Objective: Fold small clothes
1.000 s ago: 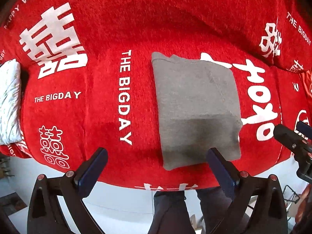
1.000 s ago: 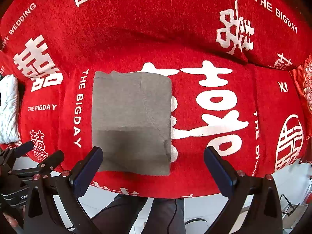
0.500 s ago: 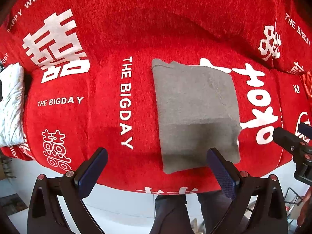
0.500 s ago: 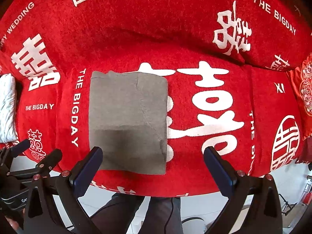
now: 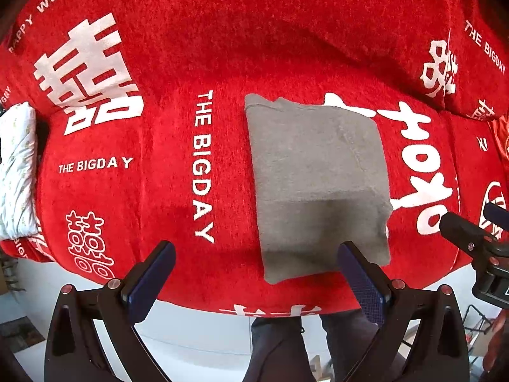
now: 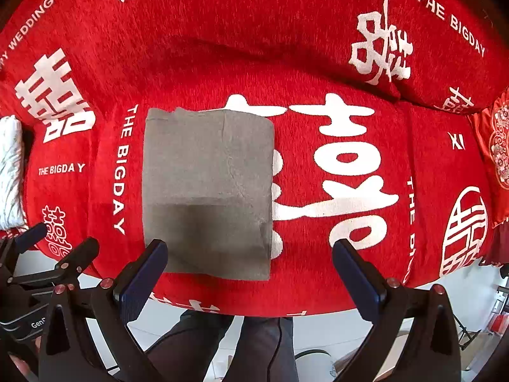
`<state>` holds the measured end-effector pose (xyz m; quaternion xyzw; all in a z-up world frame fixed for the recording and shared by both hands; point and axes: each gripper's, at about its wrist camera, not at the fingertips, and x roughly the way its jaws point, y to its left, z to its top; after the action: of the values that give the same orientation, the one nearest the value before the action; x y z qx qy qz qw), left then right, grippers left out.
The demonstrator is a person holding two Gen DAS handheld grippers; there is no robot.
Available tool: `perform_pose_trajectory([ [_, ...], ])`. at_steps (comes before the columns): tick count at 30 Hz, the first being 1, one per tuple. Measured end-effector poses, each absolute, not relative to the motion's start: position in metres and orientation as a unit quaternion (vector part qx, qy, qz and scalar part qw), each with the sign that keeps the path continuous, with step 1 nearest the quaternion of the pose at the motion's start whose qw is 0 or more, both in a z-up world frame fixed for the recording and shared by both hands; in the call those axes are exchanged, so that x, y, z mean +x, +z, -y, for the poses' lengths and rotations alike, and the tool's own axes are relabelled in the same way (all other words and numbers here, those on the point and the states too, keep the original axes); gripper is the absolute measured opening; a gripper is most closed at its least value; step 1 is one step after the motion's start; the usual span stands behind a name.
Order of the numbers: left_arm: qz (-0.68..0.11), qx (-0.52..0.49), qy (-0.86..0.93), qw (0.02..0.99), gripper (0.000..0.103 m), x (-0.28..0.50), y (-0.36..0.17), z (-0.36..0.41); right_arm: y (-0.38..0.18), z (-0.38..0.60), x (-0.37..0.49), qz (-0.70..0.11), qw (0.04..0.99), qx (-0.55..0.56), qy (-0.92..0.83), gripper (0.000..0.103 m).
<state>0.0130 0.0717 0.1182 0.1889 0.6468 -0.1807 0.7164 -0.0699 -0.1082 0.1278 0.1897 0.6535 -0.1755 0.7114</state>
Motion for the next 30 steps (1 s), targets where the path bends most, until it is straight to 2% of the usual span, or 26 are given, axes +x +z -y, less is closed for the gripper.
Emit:
perform_pose_trajectory([
  [30, -0.646, 0.184, -0.175, 0.72, 0.102, 0.0151, 0.1133, -0.0812, 0.1292, 0.103, -0.064, -0.657, 0.71, 0.172, -0.183, 0.103],
])
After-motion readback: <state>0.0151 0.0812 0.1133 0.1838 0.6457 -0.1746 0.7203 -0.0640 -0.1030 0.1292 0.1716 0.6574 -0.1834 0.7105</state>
